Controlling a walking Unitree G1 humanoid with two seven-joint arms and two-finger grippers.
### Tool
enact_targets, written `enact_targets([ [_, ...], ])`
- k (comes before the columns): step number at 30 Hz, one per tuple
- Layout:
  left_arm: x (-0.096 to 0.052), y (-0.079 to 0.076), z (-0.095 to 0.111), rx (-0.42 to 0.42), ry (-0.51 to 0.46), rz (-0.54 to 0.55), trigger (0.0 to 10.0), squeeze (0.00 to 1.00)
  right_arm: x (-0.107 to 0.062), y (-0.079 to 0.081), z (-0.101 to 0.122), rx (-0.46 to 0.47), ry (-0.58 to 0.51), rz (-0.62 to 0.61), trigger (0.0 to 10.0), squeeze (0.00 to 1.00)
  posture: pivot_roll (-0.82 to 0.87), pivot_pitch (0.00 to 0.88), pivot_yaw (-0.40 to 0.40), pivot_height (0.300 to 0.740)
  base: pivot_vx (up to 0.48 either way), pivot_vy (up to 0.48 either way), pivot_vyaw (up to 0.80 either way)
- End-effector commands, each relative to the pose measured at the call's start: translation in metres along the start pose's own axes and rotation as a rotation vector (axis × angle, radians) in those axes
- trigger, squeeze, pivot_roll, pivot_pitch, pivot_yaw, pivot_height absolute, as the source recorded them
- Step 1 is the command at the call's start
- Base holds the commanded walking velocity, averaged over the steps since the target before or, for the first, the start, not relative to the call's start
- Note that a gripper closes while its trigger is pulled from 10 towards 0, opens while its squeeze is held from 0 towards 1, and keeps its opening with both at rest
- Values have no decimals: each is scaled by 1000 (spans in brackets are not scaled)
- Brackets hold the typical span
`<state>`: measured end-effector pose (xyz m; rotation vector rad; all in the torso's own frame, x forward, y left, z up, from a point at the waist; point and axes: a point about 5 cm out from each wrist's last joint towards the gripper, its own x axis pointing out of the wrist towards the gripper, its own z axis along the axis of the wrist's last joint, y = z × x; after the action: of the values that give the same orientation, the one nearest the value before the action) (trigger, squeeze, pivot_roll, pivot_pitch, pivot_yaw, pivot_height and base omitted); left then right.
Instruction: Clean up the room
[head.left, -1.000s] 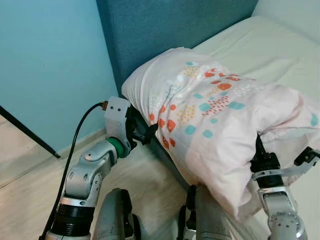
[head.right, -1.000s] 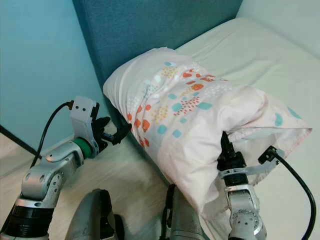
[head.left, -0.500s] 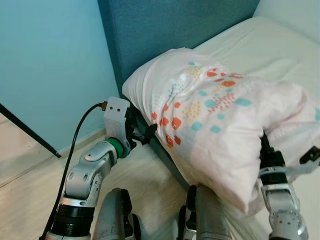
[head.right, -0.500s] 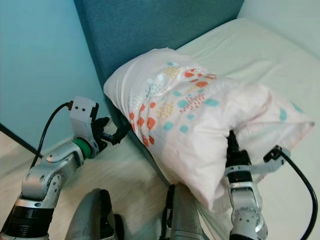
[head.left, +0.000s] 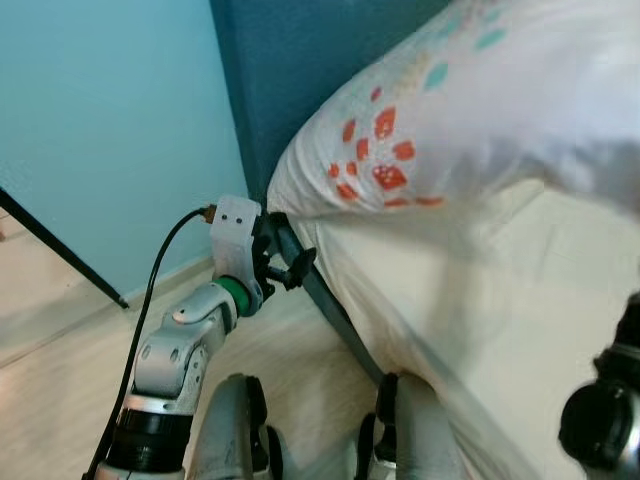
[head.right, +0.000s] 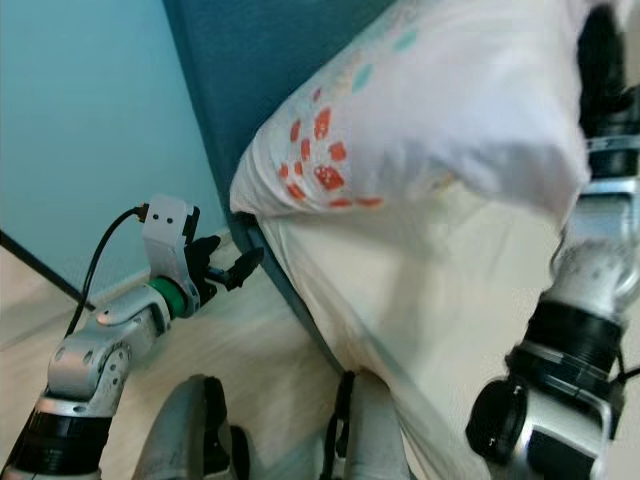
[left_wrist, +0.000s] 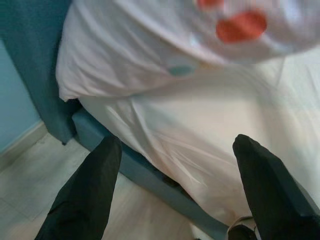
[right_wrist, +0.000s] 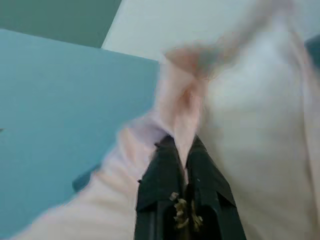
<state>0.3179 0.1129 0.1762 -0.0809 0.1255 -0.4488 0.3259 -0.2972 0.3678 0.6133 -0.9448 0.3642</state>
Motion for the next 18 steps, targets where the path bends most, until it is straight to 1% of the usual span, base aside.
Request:
enact_targets([
  [1,-1,-1,-5,-11,9,-1,10000,0,16,5,15,-56,-41,55,0,0,73,205,38,605,0,0,0],
  [2,-1,-1,-5,-11,9,-1,10000,0,22,8,18,-66,-42,72,0,0,73,205,38,605,0,0,0],
  [3,-1,-1,-5,-11,9,-1,10000,0,22,8,18,-66,-42,72,0,0,73,205,38,605,0,0,0],
  [4,0,-2,-5,-9,8,-5,10000,0,34,6,19,-136,-11,49,0,0,68,201,41,605,0,0,0],
  [5,0,-2,-5,-9,8,-8,10000,0,42,4,20,-188,13,31,0,0,70,196,34,605,0,0,0],
  [6,0,-2,-5,-9,8,-8,10000,0,42,4,20,-188,13,31,0,0,70,196,34,605,0,0,0],
  [7,1,-3,-5,-10,5,-10,10000,0,43,-9,19,-250,50,-73,0,0,70,196,34,605,0,0,0],
  [8,1,-4,-4,-12,3,-10,10000,0,40,-21,16,-294,92,-164,0,0,70,196,34,605,0,0,0],
  [10,1,-4,-4,-12,3,-10,10000,0,40,-21,16,-294,92,-164,0,0,70,196,34,605,0,0,0],
  [11,1,-4,-4,-13,2,-9,10000,0,35,-31,12,-335,127,-249,0,0,82,204,26,605,0,0,0],
  [12,0,-3,-5,-14,3,-4,10000,0,28,-40,7,-443,187,-350,6118,0,86,208,27,605,0,0,0],
  [13,0,-3,-5,-14,3,-4,10000,0,28,-40,7,-443,187,-350,6118,0,86,208,27,605,0,0,0],
  [14,-1,-3,-6,-14,5,0,10000,0,24,-45,4,-519,221,-401,6118,0,86,208,27,605,0,0,0],
  [15,-1,-3,-6,-14,5,0,10000,0,24,-45,4,-519,221,-401,6118,0,86,208,27,605,0,0,0],
  [16,-3,-2,-6,-15,7,3,10000,0,19,-51,4,-649,244,-485,10000,0,93,214,33,605,0,0,0],
  [17,-4,-3,-7,-14,14,-1,10000,0,4,-65,12,-800,268,-685,10000,0,93,219,39,605,0,0,0],
  [18,-4,-3,-7,-14,14,-1,10000,0,4,-65,12,-800,268,-685,10000,0,93,219,39,605,0,0,0],
])
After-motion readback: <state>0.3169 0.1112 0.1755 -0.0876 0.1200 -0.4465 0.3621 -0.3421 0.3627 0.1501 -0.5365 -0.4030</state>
